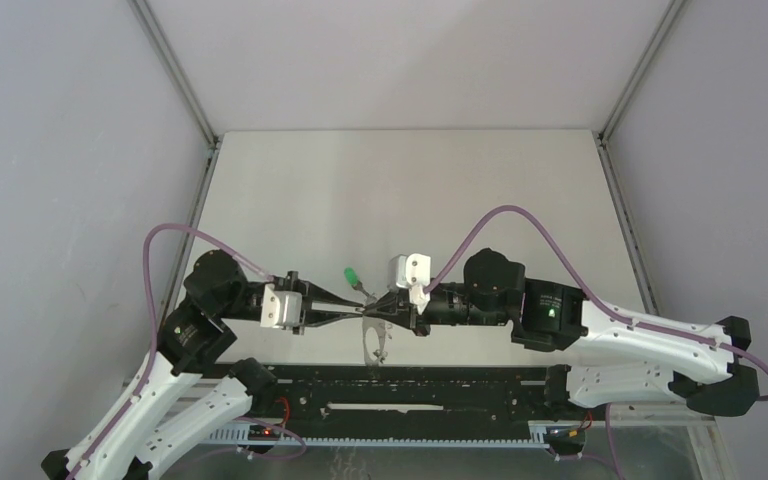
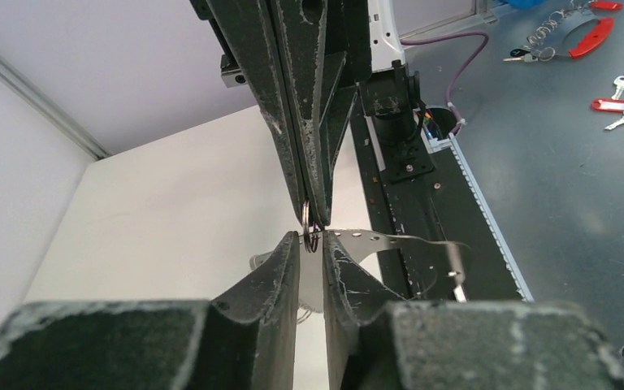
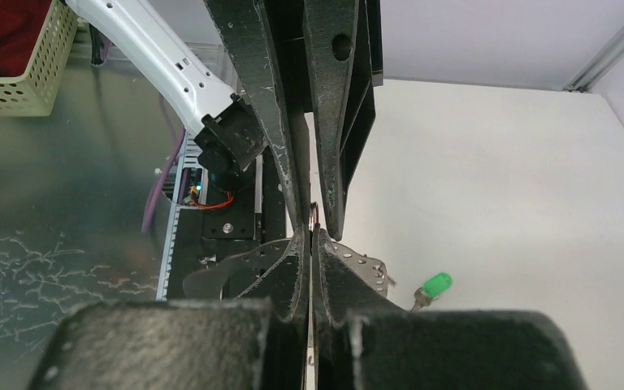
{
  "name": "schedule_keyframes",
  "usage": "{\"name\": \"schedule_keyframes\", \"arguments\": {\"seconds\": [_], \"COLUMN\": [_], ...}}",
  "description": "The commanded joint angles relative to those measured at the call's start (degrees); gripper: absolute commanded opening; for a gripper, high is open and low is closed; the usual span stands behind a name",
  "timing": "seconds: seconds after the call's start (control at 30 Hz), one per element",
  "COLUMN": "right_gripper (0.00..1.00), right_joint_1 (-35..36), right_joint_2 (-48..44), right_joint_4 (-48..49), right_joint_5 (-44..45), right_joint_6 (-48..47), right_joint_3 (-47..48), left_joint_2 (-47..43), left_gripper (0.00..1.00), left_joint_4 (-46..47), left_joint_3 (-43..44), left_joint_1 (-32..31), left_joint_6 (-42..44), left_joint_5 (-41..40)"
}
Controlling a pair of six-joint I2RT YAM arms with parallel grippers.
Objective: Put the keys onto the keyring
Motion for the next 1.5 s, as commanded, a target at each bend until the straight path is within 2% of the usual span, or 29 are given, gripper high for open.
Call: {"name": "schedule_keyframes", "arguments": {"seconds": [0.0, 0.1, 0.17, 0.23, 0.37, 0.6, 0.67, 0.73, 0.77, 0.83, 0.87, 1.0, 1.2, 1.27, 1.33, 1.47], "right_gripper": [0.00, 0.00, 0.00, 0.00, 0.00, 0.34, 0.48, 0.59, 0.66, 0.94, 0.99, 1.00, 1.00, 1.00, 0.95, 0.89], "right_joint_1": [-0.21, -0.21, -0.20, -0.16, -0.12, -0.33, -0.66, -1.68, -2.53, -5.24, -6.17, -13.04, -19.58, -22.34, -25.03, -27.76], "right_joint_2": [0.19, 0.46, 0.58, 0.53, 0.62, -0.17, -0.69, -1.52, -2.04, -3.36, -4.15, -6.82, -5.73, -2.78, 1.85, 16.63], "right_joint_4": [3.97, 4.15, 4.13, 4.01, 3.61, 2.88, 2.49, 1.53, 0.75, -0.64, -0.75, 1.21, 8.84, 14.09, 19.26, 25.36], "right_joint_5": [-0.81, -0.74, -0.49, -0.37, -0.51, 1.06, 1.71, 2.36, 2.59, 2.84, 2.90, 1.95, -1.21, -5.47, -10.32, -17.19], "right_joint_6": [1.41, 1.53, 1.55, 1.60, 1.82, 3.42, 4.48, 5.88, 6.74, 8.19, 8.84, 10.84, 7.72, 6.55, 5.48, 1.98], "right_joint_3": [2.18, 2.19, 2.22, 2.20, 2.21, 2.22, 2.13, 2.19, 2.22, 1.88, 1.17, -3.85, -14.39, -17.75, -19.95, -18.06], "left_joint_2": [0.15, 0.21, 0.23, 0.18, 0.31, 0.09, 0.11, 0.10, 0.31, 1.31, 2.13, 6.43, 12.48, 13.76, 14.99, 15.89], "left_gripper": [0.20, 0.20, 0.14, 0.03, 0.00, 0.00, 0.00, 0.00, 0.00, 0.00, 0.00, 0.00, 0.00, 0.00, 0.00, 0.00], "left_joint_4": [-0.09, -0.07, -0.03, -0.02, -0.05, -0.08, -0.07, -0.02, 0.10, 1.08, 1.67, 2.00, -1.94, -3.83, -7.26, -13.42], "left_joint_3": [2.77, 2.65, 2.63, 2.54, 2.39, 1.78, 1.37, 0.84, 0.60, 0.43, 0.54, 1.31, 4.24, 5.01, 6.01, 6.29], "left_joint_1": [-0.03, -0.05, -0.03, -0.03, -0.05, 0.11, 0.33, 1.06, 1.93, 4.72, 6.40, 13.67, 24.29, 27.19, 29.97, 34.99], "left_joint_6": [1.06, 0.59, 0.63, 0.51, 0.50, 1.48, 0.97, 0.41, 0.04, -1.69, -2.73, -3.01, 2.91, 5.98, 10.18, 18.14], "left_joint_5": [1.84, 2.27, 2.20, 1.59, 0.87, -2.19, -2.42, -2.62, -2.30, -1.15, -0.29, 1.96, 5.45, 6.62, 7.75, 8.82]}}
